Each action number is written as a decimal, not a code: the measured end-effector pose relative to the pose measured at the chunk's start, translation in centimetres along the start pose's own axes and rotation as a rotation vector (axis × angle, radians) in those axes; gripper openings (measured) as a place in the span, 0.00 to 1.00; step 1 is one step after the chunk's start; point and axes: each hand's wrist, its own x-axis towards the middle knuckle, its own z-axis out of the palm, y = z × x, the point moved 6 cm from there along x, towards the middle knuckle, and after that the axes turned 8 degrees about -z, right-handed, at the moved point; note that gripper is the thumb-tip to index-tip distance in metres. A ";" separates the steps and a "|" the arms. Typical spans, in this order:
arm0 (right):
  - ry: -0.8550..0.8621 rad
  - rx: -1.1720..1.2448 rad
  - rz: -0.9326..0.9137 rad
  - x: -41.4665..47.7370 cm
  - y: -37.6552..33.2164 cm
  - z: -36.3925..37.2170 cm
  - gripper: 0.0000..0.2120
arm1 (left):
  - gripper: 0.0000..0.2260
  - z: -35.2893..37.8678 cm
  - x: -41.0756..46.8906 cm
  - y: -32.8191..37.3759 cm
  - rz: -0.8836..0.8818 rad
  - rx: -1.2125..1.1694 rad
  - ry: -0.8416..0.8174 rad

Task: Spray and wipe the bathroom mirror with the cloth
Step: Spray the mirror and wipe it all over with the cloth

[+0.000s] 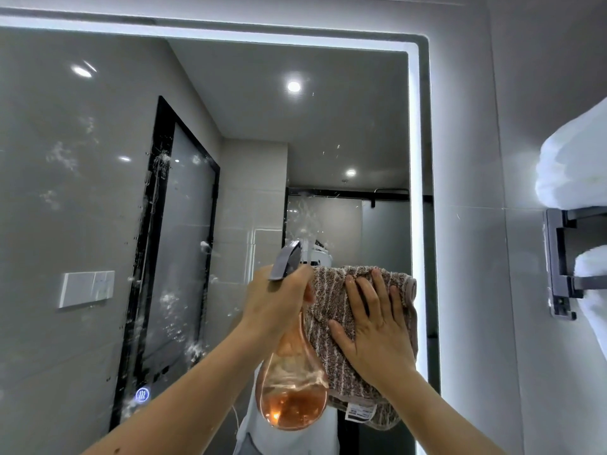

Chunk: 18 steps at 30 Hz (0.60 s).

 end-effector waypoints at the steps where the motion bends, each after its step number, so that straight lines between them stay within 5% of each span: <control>1: -0.001 -0.003 0.003 0.0 0.0 0.0 0.33 | 0.10 0.0 -0.1 -0.1 -0.002 -0.011 -0.008; 5: 0.000 -0.018 0.005 0.0 0.0 -0.1 0.32 | 0.18 -0.3 0.0 -0.4 -0.002 -0.018 -0.006; 18: -0.040 -0.031 0.007 0.1 0.0 0.1 0.33 | 0.14 -0.5 -0.2 -0.3 -0.009 -0.034 0.006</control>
